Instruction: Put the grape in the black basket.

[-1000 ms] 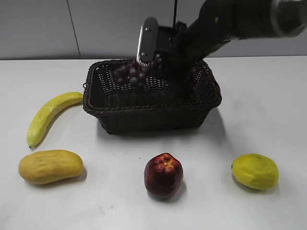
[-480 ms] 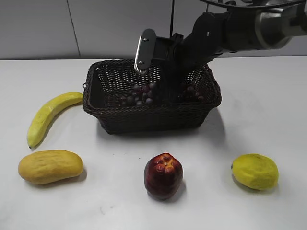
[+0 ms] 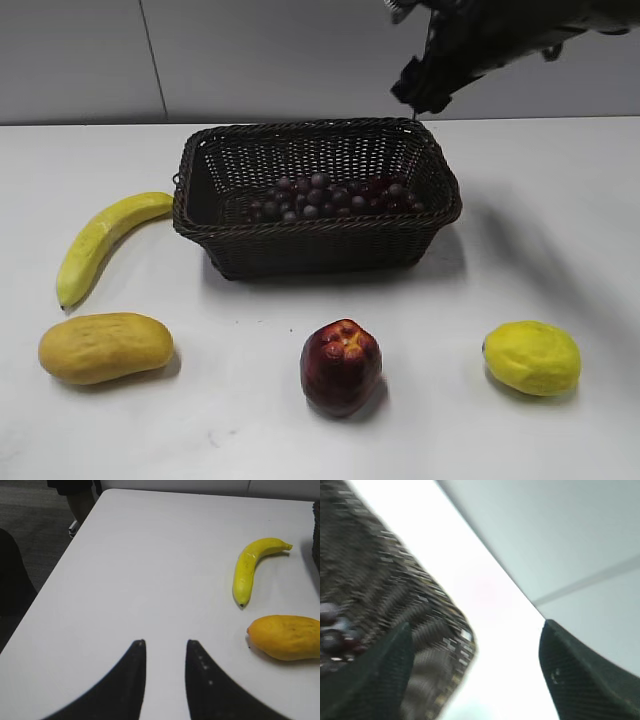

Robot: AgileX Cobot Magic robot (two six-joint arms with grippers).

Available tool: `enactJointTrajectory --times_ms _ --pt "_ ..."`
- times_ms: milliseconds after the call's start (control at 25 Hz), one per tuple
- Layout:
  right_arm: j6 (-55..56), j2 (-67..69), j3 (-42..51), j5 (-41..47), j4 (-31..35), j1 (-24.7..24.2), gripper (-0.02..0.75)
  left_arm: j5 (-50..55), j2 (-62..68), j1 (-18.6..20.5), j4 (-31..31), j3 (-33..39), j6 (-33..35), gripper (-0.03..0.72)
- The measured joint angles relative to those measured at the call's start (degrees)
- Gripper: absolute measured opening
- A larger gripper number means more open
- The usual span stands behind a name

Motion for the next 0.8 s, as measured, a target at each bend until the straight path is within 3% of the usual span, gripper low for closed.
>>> enactJointTrajectory --times_ms 160,400,600,800 --pt "12.7 -1.0 -0.4 3.3 0.3 -7.1 0.582 0.0 0.0 0.0 0.0 0.0 0.0 0.217" --pt "26.2 -1.1 -2.4 20.5 -0.4 -14.7 0.523 0.0 0.0 0.0 0.0 0.0 0.0 0.217" --pt "34.0 -1.1 -6.2 36.4 -4.4 -18.6 0.505 0.0 0.0 0.0 0.0 0.0 0.0 0.217" --pt "35.0 -1.3 -9.3 53.7 -5.4 -19.4 0.500 0.0 0.0 0.0 0.0 0.0 0.0 0.217"
